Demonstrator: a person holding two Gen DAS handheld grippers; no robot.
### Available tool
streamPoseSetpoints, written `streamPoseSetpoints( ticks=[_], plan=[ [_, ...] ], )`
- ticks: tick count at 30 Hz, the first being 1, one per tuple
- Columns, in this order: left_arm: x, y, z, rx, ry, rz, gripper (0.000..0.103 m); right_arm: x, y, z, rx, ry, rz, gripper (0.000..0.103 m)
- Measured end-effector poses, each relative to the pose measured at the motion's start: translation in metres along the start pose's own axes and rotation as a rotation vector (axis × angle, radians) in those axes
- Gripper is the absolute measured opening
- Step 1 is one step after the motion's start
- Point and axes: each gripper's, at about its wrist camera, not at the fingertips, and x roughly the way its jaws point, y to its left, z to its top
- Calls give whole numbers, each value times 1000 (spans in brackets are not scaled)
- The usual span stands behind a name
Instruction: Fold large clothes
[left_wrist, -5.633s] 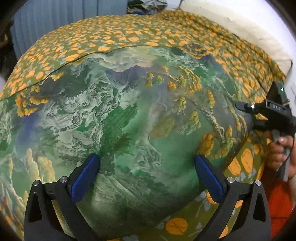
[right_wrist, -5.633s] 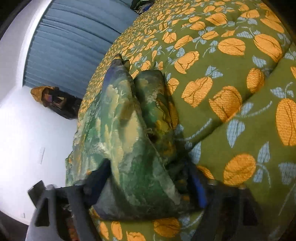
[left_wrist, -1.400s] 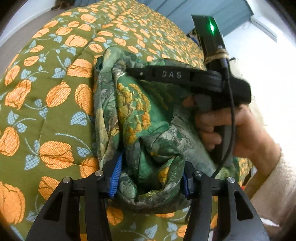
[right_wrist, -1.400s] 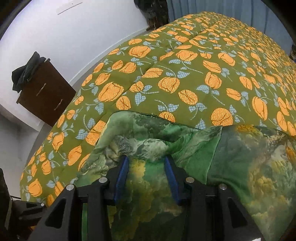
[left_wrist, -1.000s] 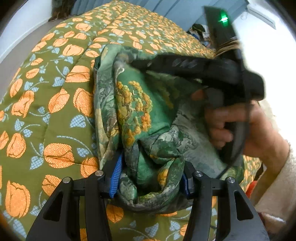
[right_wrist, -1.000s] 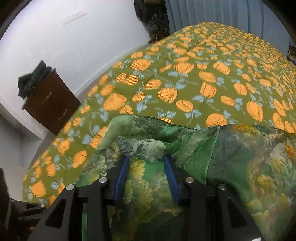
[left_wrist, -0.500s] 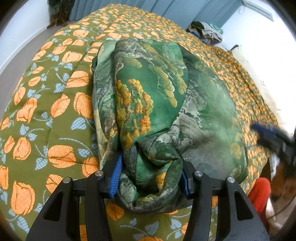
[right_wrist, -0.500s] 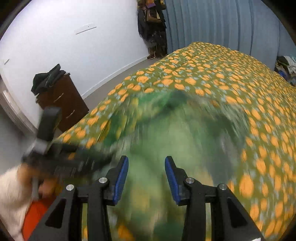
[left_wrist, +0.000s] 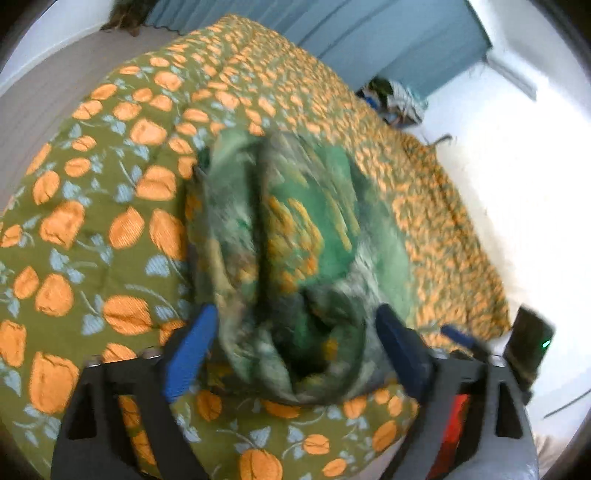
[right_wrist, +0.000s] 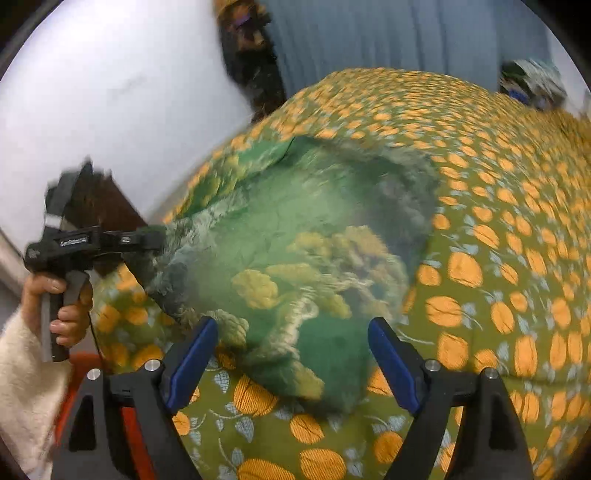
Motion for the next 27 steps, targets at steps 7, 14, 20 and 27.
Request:
streamPoseSetpoints(
  ticks=[7, 14, 20, 27],
  plan=[
    [57, 41, 28, -145, 184, -170, 93, 13, -53, -2, 224, -34, 133, 86],
    [92, 49, 22, -130, 215, -136, 103, 76, -73, -4, 280, 63, 251, 86],
    [115, 56, 22, -144, 237, -178, 103, 127, -96, 4, 384, 80, 403, 92],
    [135, 45, 24, -100, 216, -157, 103, 176, -99, 33, 387, 197, 456, 102]
  ],
)
